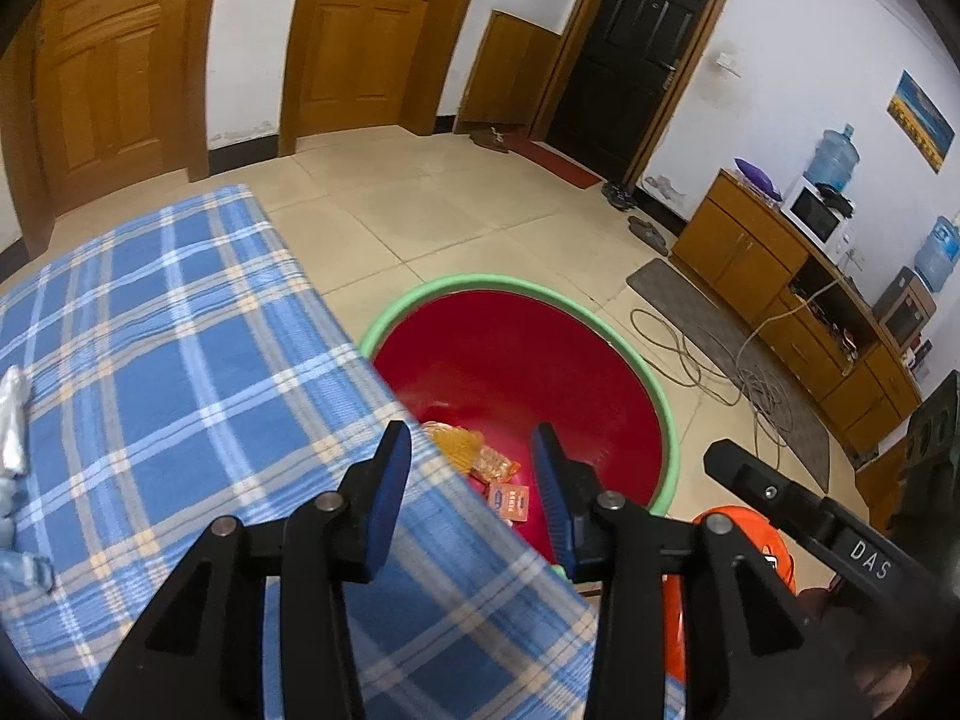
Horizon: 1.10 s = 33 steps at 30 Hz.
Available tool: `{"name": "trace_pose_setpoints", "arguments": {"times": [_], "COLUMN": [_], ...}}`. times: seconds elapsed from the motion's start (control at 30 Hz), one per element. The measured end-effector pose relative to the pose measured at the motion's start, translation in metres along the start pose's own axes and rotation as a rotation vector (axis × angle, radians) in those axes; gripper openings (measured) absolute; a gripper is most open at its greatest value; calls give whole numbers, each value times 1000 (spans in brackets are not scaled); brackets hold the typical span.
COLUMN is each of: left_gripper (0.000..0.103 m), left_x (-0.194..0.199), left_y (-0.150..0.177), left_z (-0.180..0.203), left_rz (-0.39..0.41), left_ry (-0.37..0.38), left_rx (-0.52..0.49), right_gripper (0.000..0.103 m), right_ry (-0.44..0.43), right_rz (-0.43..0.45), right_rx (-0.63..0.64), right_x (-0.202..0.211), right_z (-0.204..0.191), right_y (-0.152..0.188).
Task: Collect trash
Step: 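Open the left tool over the red bucket to drop the yellow net, then move both open tools back over the table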
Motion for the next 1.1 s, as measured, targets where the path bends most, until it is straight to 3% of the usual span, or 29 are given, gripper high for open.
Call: {"name": "trace_pose_setpoints", "arguments": {"times": [0.33, 0.47, 1.1], "left_gripper": [44, 53, 54], "left_x": [43, 62, 159], "left_y": [-2, -3, 14], "left_z": [-47, -67, -193], "left_rz": [35, 59, 97], "left_ry": [-107, -166, -468], "left_rx": [58, 76, 129], "right_gripper": [56, 58, 61], "right_ry": [-60, -86, -185], "right_rz": [-7, -14, -76], "right_rx": [42, 63, 143], "right_x": [9, 12, 18], "right_z": [-33, -46, -102], "right_y": [6, 11, 46]}}
Point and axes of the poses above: each gripper's, at about its wrist camera, not at the fingertips, and x roughly against the way its jaws point, z to its right, y to its underside, the point moved 9 cm from there along -x, roughly the way its jaws point, and after that the axes turned 15 degrees about z, right-handed, at the moved point
